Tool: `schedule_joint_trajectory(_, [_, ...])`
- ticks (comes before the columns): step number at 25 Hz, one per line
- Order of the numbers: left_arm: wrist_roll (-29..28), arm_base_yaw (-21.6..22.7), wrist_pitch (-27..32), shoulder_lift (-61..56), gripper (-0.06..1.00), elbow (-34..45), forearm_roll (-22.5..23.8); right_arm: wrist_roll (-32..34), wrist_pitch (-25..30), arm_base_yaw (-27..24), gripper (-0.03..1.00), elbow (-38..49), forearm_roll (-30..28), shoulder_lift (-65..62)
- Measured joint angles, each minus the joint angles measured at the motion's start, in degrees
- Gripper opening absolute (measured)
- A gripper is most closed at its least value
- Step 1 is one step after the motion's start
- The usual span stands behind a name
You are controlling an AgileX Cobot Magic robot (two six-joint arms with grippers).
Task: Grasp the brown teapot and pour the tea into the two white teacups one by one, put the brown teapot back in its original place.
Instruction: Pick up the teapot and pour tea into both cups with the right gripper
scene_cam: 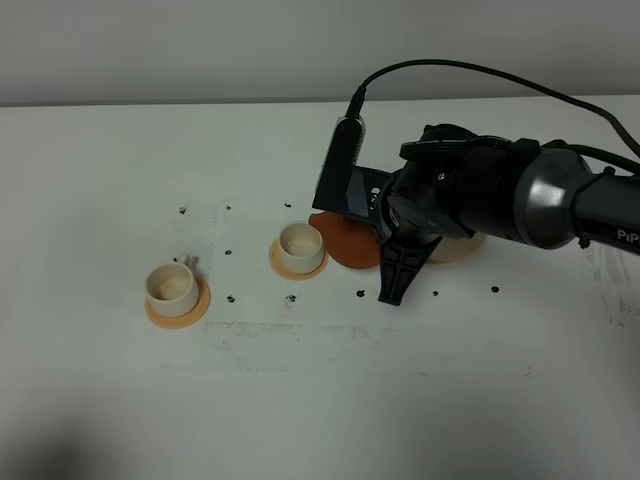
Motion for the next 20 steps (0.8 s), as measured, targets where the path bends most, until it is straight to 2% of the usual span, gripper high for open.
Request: schedule_joint_trajectory(20, [0.1, 0.0, 0.0, 0.0, 0.31, 0.0, 0.0, 0.1, 0.1, 1.7, 0.08, 0.0, -8.1, 1.2])
